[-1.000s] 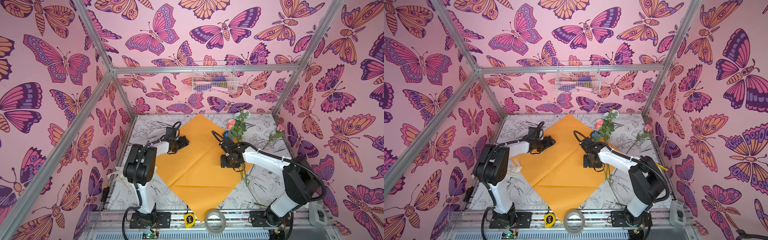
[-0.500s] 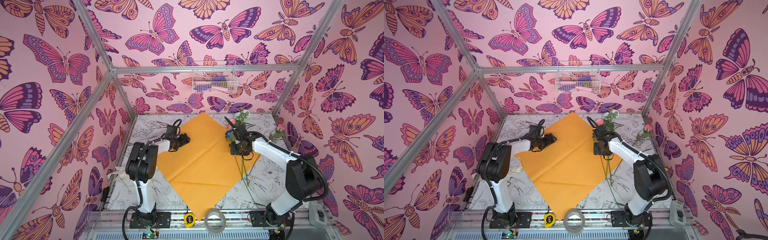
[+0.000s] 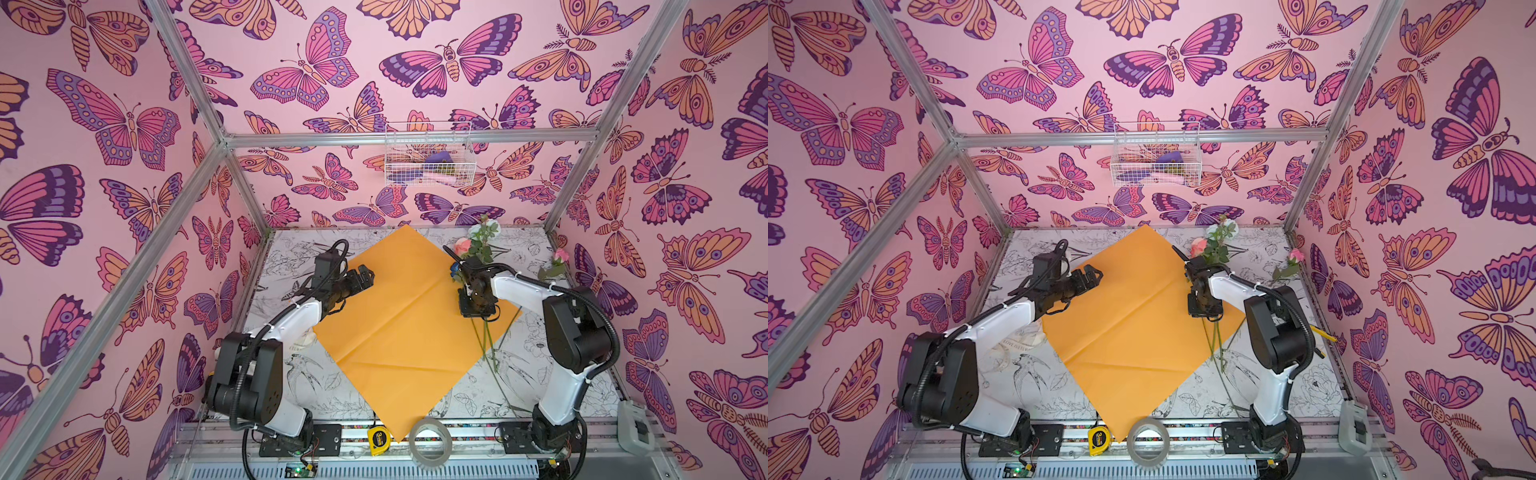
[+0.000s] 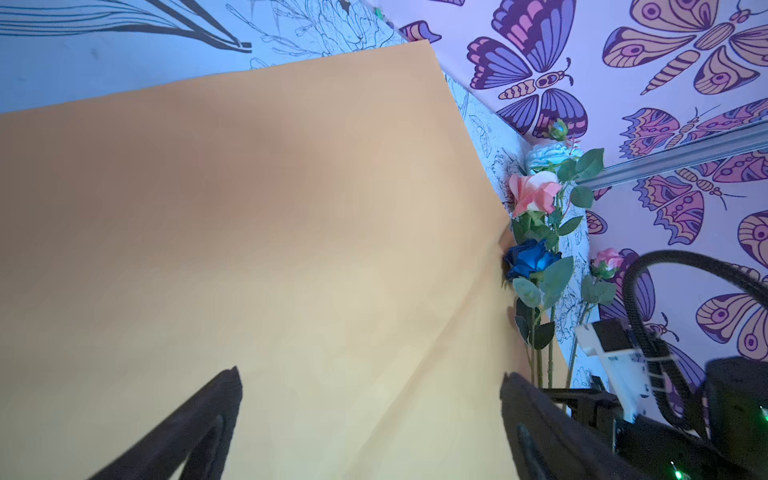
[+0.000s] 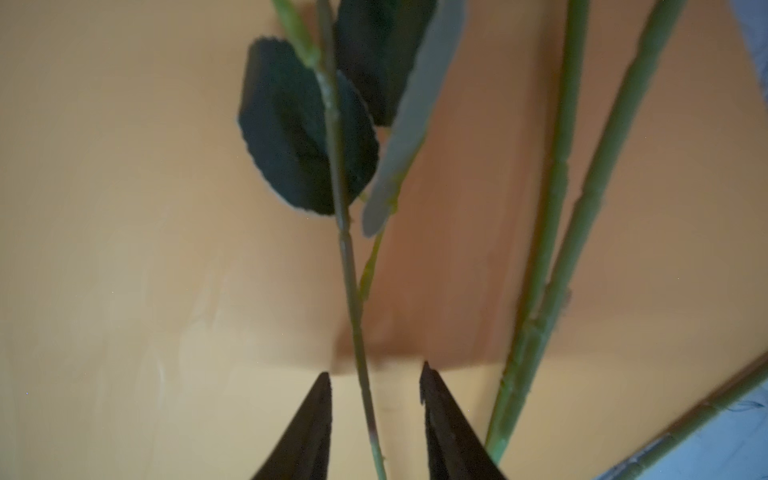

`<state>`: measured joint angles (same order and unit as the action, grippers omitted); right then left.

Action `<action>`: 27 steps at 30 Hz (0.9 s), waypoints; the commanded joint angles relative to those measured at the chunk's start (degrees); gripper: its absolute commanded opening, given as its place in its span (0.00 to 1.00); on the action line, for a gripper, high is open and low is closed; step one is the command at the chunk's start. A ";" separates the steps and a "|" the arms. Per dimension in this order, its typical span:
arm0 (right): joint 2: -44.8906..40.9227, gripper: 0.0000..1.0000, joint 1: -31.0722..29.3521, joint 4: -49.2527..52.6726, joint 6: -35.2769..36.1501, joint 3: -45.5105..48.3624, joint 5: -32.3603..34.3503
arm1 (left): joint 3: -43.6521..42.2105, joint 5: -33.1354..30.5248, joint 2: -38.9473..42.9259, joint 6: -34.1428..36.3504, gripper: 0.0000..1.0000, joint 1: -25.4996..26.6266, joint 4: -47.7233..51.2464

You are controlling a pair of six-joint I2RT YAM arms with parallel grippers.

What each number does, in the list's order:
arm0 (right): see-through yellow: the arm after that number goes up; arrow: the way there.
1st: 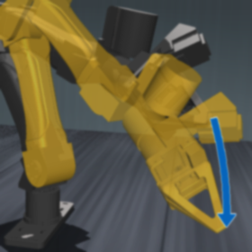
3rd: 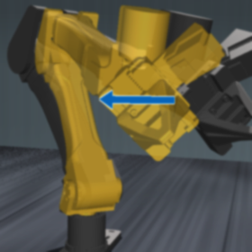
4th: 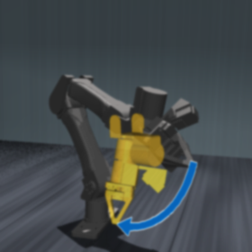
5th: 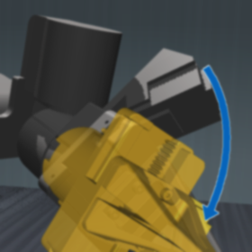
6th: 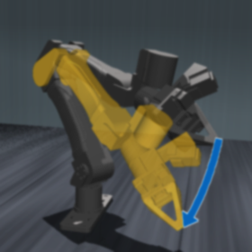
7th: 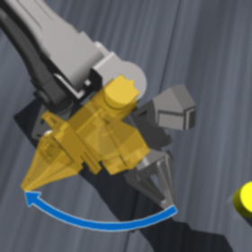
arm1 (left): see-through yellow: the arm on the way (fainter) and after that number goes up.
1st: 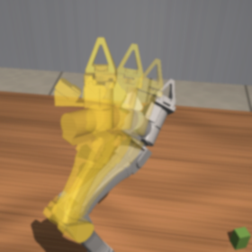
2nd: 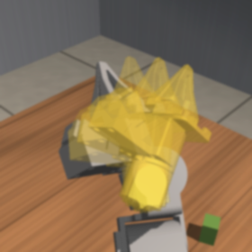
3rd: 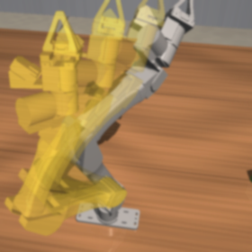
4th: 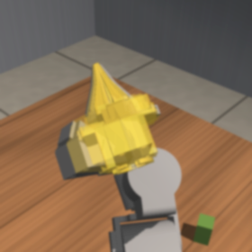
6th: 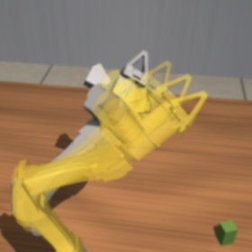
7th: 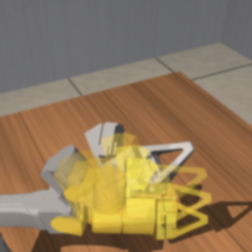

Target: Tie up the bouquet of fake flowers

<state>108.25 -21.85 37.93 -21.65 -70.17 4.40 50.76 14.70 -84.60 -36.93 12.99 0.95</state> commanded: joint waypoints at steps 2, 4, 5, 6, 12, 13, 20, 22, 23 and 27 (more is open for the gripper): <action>1.30 0.22 0.14 0.97 3.13 -3.58 -1.54 | -5.50 -1.90 6.03 1.42 0.99 -0.60 4.60; 1.11 0.14 0.15 1.97 4.15 -4.79 -1.05 | -7.14 -2.64 8.81 2.01 0.99 -0.71 7.07; 0.81 0.12 0.22 2.76 4.68 -5.52 -0.75 | -8.12 -3.06 10.31 2.07 0.99 -0.73 7.84; 0.55 0.08 0.20 3.60 5.24 -6.52 -0.53 | -9.21 -3.35 11.10 1.84 0.99 -0.77 8.38; -2.76 0.00 -0.21 8.80 5.69 -12.50 -1.80 | -15.40 -5.37 19.52 -1.35 0.99 -0.86 9.37; -3.59 0.00 -0.35 8.99 5.45 -13.26 -3.27 | -16.32 -6.16 20.62 -1.65 0.99 -0.83 9.59; -5.78 0.00 -1.63 4.98 -3.14 -19.04 -18.18 | -20.49 -10.83 27.17 -3.86 0.99 -0.86 10.86; -5.01 0.00 -2.17 1.65 -6.81 -20.83 -21.69 | -21.30 -11.50 28.39 -4.44 0.99 -0.86 11.21; -4.45 0.00 -2.66 -0.53 -8.77 -21.60 -23.19 | -21.57 -11.85 28.89 -4.66 0.99 -0.82 11.46; -0.02 0.00 -4.41 -7.20 -14.44 -26.12 -25.18 | -21.89 -12.03 29.49 -4.48 0.99 -0.95 12.64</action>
<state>104.66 -25.06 36.97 -30.02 -93.01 -15.90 30.06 4.29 -55.79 -40.69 12.38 11.66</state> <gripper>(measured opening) 0.052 0.990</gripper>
